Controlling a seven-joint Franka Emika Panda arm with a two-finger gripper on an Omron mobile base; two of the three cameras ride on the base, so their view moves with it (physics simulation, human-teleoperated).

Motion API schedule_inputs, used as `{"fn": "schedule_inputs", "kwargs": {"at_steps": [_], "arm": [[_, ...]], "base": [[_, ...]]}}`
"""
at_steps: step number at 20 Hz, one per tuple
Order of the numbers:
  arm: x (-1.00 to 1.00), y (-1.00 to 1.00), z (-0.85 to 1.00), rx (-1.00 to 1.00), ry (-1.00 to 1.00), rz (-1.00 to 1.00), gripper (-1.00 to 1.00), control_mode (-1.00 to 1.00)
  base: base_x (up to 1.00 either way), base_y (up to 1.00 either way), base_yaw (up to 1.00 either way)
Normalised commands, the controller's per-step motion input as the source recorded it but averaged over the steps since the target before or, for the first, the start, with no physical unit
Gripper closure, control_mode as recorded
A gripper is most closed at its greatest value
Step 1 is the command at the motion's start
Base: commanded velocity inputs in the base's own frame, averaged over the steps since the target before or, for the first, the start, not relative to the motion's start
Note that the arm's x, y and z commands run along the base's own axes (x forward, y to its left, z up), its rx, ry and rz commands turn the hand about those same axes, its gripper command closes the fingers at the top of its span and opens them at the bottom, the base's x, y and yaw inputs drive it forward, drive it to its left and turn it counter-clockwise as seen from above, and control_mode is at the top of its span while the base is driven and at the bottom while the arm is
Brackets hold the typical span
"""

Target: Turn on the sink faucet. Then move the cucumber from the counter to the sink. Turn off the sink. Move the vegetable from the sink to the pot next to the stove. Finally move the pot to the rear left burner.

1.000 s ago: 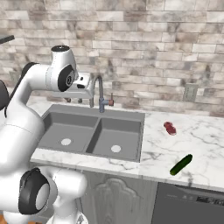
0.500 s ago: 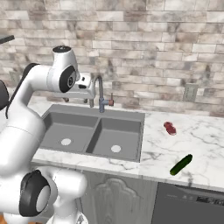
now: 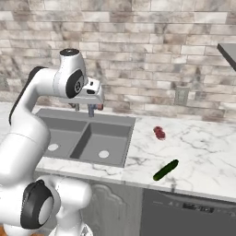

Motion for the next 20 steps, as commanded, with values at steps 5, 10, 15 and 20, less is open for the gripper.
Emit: {"fn": "schedule_inputs", "kwargs": {"at_steps": [5,10,15,20], "arm": [[0.00,0.00,0.00,0.00,0.00,0.00,-1.00,1.00],[0.00,0.00,0.00,0.00,0.00,0.00,-1.00,1.00],[0.00,0.00,0.00,0.00,0.00,0.00,-1.00,1.00],[0.00,0.00,0.00,0.00,0.00,0.00,-1.00,1.00]], "base": [[0.00,-0.44,0.00],[0.04,-0.45,0.00],[0.19,-0.40,0.00],[0.39,-0.24,0.00]]}}
